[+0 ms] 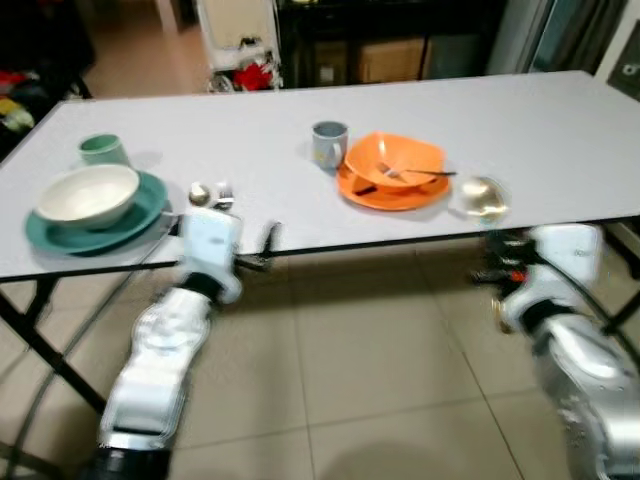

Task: Setting the table

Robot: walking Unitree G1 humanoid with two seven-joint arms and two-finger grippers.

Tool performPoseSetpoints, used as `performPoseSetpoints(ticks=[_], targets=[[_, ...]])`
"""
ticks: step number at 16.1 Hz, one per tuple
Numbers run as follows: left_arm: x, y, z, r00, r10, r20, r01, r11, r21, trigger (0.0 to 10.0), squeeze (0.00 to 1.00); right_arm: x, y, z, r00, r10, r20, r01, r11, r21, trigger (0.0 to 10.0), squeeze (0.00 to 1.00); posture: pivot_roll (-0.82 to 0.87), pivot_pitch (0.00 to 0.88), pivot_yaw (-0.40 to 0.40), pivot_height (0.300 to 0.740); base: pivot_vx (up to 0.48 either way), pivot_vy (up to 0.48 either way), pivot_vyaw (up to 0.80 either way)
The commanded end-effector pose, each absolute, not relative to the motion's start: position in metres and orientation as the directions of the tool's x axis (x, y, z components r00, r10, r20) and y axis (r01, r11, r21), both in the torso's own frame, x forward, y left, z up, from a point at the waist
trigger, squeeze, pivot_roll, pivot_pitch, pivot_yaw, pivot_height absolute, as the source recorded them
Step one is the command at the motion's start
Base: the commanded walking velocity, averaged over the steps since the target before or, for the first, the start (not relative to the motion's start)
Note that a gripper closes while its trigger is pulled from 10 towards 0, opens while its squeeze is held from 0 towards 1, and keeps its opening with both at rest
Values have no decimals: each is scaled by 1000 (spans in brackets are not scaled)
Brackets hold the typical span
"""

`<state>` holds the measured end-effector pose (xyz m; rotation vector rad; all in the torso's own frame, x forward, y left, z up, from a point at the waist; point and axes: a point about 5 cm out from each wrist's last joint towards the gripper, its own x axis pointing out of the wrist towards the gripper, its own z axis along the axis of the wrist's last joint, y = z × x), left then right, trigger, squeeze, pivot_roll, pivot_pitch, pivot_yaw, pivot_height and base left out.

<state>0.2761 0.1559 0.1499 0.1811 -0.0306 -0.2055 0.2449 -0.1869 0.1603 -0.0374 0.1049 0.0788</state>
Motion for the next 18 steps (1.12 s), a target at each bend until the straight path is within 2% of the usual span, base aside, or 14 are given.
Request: performPoseSetpoints(ticks=[1, 5, 18], targets=[[277, 148, 151, 974, -227, 19, 220, 958, 183, 10000, 0, 244, -195, 163, 994, 44, -103, -49, 998, -48, 10000, 0, -2, 0, 35, 740, 315, 0, 0], [277, 149, 151, 973, -228, 18, 221, 958, 184, 10000, 0, 245, -195, 164, 994, 46, -100, -51, 997, -52, 10000, 0, -2, 0, 41, 740, 318, 0, -747], [273, 155, 148, 974, -226, 4, 220, 953, 208, 10000, 0, 248, -193, 161, 992, 76, -102, -84, 993, -82, 10000, 0, 20, 0, 45, 740, 315, 0, 0]])
